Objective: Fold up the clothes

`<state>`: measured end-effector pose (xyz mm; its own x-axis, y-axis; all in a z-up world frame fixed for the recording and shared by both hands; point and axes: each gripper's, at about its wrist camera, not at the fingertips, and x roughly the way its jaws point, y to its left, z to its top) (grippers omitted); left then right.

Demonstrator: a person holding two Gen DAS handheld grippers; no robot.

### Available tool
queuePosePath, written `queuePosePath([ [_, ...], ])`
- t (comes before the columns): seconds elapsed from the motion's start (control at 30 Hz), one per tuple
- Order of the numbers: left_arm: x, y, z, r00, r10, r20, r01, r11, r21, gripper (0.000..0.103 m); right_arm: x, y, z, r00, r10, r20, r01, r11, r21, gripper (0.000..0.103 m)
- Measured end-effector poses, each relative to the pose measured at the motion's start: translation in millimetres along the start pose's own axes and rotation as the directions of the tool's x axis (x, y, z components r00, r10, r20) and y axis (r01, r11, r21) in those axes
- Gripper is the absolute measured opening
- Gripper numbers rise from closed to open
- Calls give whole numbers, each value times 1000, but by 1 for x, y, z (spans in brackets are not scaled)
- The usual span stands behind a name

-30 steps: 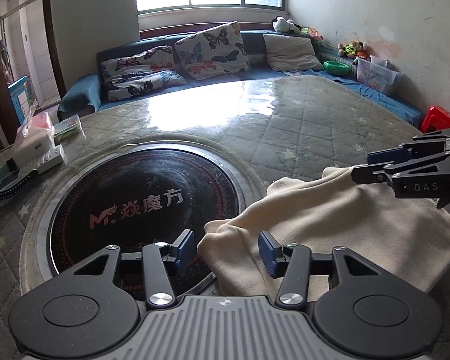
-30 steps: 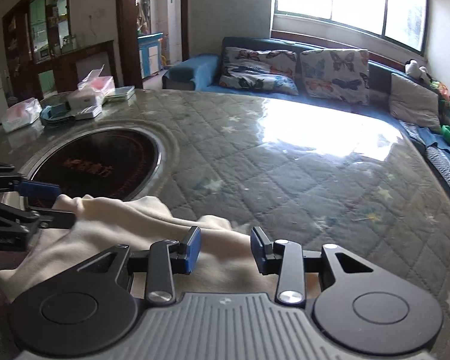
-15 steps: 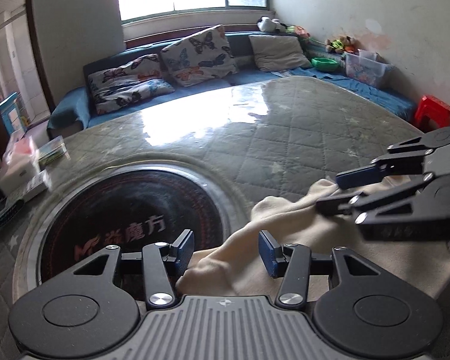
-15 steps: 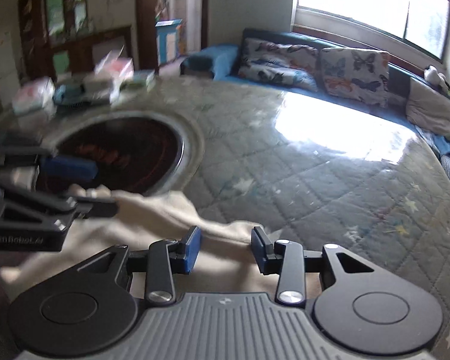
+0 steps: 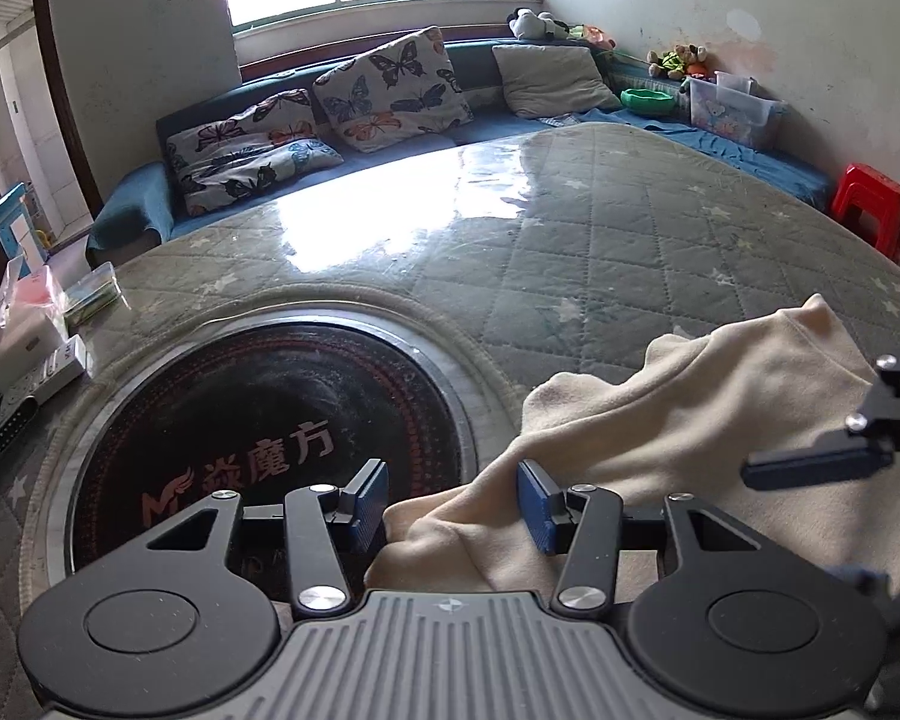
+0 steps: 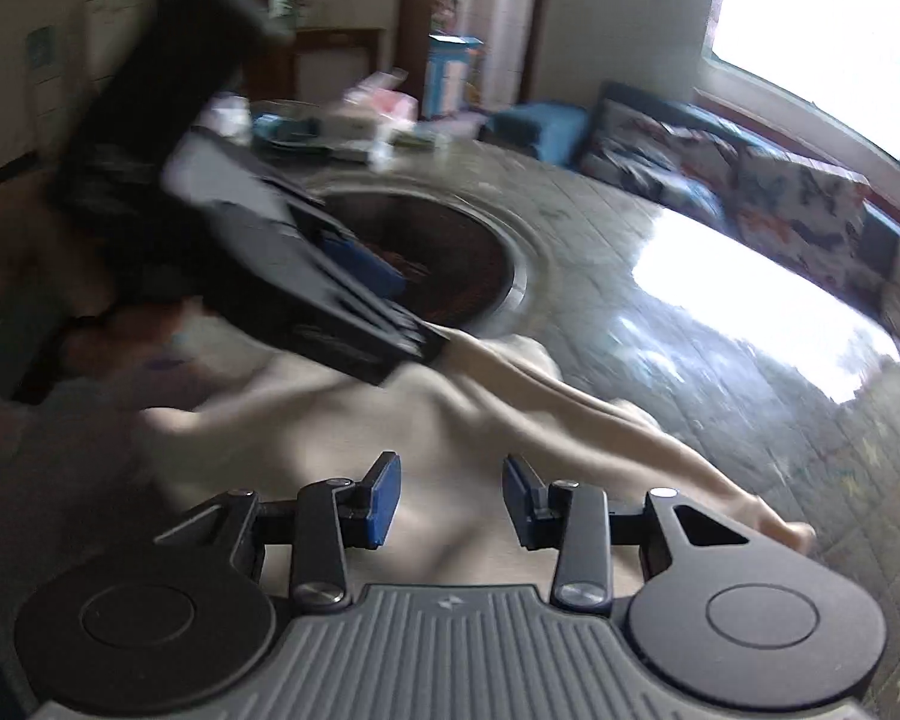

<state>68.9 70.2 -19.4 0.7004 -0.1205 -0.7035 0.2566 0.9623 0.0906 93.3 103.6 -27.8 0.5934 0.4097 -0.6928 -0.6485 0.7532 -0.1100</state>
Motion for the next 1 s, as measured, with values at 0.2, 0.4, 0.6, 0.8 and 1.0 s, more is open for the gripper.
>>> queuePosePath([
  [0.2,-6,-2,-2,999,41,11,-41,998,37,51,2,41,7,992,123,27,-121,991,-66,37],
  [0.4,-22,10,-12,998,52,22,-52,999,-15,51,-3,64,7,992,118,52,-109,983,-148,36],
  [0.6,-36,18,-23,999,29,37,-25,995,-92,51,5,74,3,986,167,14,-163,976,-143,36],
  [0.8,-48,33,-36,999,19,28,-13,980,-197,51,-1,82,2,986,164,31,-156,972,-179,37],
  [1.0,-59,49,-50,1000,8,20,-2,954,-299,51,9,100,0,992,123,36,-110,961,-253,38],
])
